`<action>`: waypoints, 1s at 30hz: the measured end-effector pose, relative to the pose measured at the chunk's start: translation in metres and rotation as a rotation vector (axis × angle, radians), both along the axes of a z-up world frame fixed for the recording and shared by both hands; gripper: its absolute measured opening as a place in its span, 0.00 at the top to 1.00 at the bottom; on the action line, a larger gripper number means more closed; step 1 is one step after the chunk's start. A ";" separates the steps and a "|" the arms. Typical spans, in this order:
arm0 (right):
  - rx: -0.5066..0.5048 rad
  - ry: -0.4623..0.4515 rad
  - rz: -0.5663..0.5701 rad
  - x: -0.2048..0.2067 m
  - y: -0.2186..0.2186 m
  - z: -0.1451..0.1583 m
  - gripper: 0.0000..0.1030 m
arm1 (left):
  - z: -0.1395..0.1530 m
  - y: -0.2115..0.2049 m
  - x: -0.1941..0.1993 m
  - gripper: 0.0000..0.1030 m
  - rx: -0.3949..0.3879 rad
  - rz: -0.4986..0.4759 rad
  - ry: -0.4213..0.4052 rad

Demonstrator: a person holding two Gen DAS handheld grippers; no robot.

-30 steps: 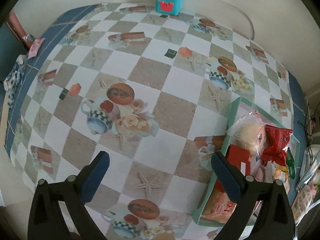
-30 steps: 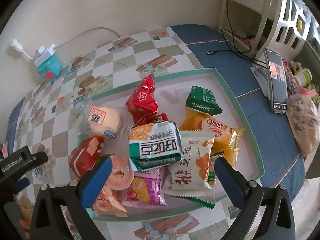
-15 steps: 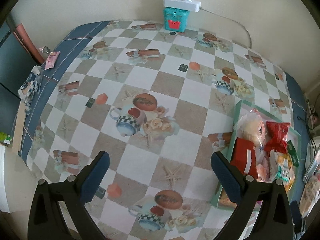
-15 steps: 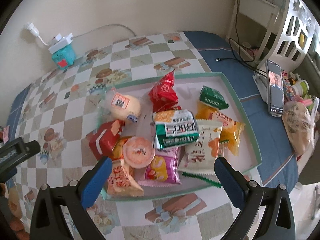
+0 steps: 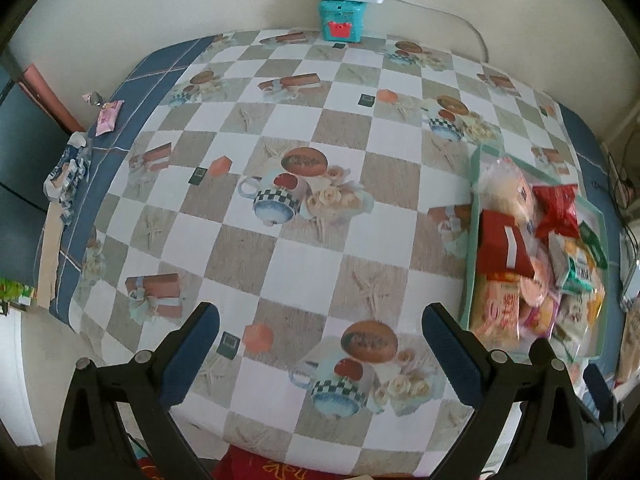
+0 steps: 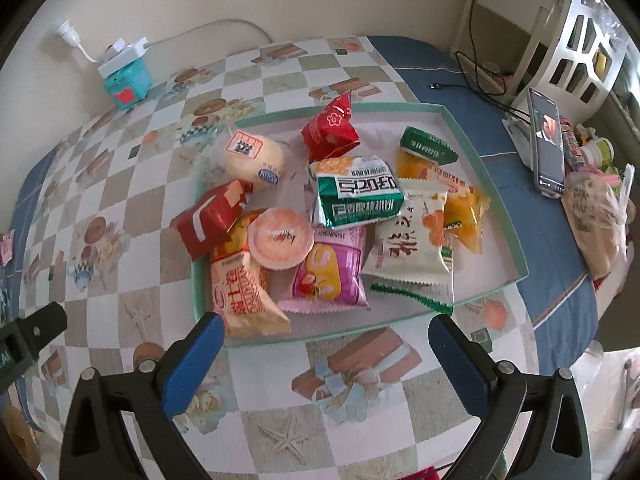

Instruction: Organize snacks

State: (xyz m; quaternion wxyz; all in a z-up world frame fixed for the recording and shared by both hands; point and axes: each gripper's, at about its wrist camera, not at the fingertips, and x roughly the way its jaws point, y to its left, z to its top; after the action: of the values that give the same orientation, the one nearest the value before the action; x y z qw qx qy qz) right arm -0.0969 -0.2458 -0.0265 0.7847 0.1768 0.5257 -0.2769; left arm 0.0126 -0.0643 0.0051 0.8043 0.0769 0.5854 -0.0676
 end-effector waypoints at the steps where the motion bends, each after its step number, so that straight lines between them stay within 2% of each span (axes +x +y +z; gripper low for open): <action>1: -0.001 -0.001 0.002 -0.002 0.003 0.000 0.00 | 0.000 0.002 -0.002 0.02 0.003 -0.004 -0.005; 16: -0.016 -0.015 0.024 -0.021 0.023 0.005 0.00 | -0.019 0.034 -0.024 0.02 0.074 -0.032 -0.026; 30: -0.031 -0.011 0.030 -0.019 0.025 0.006 0.00 | -0.018 0.032 -0.023 0.02 0.072 -0.041 -0.036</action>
State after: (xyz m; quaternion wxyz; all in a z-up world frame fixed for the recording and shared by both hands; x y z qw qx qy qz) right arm -0.1163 -0.2207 -0.0205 0.7942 0.1583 0.5197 -0.2721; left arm -0.0105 -0.0319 -0.0128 0.8099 0.1188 0.5712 -0.0614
